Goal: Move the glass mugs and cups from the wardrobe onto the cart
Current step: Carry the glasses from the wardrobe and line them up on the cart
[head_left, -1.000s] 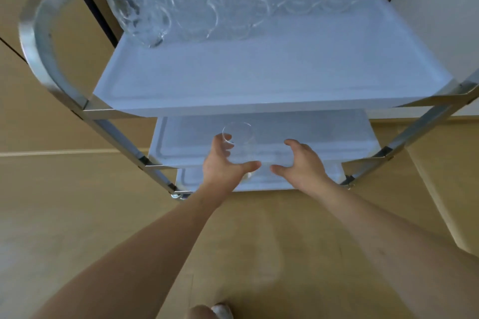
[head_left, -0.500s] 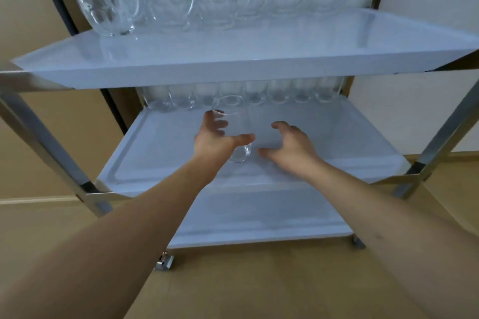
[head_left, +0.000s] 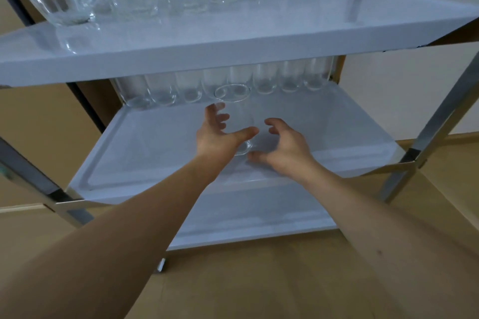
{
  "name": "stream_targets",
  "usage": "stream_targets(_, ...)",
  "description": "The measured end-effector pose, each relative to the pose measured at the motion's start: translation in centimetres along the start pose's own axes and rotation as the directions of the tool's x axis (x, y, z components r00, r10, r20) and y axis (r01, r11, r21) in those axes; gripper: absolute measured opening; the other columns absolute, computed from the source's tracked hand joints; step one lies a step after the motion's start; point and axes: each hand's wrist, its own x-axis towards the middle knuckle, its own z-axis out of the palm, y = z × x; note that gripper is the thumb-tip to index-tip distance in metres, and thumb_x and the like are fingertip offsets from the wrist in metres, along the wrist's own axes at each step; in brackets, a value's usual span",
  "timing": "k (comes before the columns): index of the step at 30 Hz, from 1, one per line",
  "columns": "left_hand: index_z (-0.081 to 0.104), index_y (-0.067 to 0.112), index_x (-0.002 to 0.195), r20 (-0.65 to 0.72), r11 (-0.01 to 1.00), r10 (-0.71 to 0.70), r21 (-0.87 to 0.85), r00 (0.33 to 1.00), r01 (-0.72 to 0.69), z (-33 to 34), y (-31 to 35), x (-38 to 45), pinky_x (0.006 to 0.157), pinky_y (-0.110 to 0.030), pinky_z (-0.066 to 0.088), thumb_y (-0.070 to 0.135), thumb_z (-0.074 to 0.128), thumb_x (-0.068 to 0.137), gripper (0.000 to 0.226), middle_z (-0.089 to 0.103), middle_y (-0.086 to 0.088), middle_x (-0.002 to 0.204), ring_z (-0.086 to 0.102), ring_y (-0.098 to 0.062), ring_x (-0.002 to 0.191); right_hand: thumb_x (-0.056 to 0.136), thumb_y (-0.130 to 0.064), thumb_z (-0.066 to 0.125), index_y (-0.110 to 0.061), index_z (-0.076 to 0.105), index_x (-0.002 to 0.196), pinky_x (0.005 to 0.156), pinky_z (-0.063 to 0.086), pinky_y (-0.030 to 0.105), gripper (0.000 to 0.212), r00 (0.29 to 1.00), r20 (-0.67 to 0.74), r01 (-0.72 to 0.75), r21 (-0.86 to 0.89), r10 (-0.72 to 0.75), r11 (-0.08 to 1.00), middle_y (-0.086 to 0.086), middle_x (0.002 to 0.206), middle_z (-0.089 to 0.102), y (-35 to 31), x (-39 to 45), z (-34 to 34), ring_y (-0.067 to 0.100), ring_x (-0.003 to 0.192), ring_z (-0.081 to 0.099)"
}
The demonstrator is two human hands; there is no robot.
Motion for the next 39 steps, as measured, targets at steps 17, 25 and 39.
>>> stream_targets(17,0.038,0.042,0.15,-0.023,0.537,-0.078,0.842,0.997,0.061,-21.3,-8.9,2.5,0.12,-0.051,0.023,0.084,0.038,0.083,0.079,0.036,0.006,0.161,0.023,-0.026,0.15,0.061,-0.03,0.097,-0.025,0.051,0.14,0.092,0.037,0.017,0.091,0.996,0.06,0.062,0.093,-0.067,0.994,-0.004,0.123,0.066,-4.2,2.7,6.3,0.01,0.111,0.057)
stream_targets(25,0.042,0.041,0.146,0.061,0.472,-0.071,0.882,0.996,-0.021,-22.9,-10.8,3.6,0.118,-0.049,0.027,0.091,0.021,0.076,0.088,0.04,0.008,0.155,0.027,-0.026,0.145,0.061,-0.035,0.096,-0.025,0.05,0.139,0.088,0.037,0.014,0.091,0.985,0.119,0.112,0.089,-0.122,0.99,-0.001,0.125,0.066,-8.1,5.1,12.9,0.007,0.103,0.056)
stream_targets(39,0.049,0.035,0.139,0.091,0.491,0.053,0.865,0.994,-0.105,-23.5,-12.2,3.4,0.117,-0.04,0.024,0.085,0.019,0.08,0.083,0.048,0.003,0.144,0.034,-0.023,0.134,0.057,-0.047,0.095,-0.024,0.053,0.135,0.091,0.045,0.023,0.092,0.973,0.099,0.204,0.036,-0.207,0.978,-0.001,0.122,0.066,-14.3,11.1,23.7,0.015,0.108,0.062)
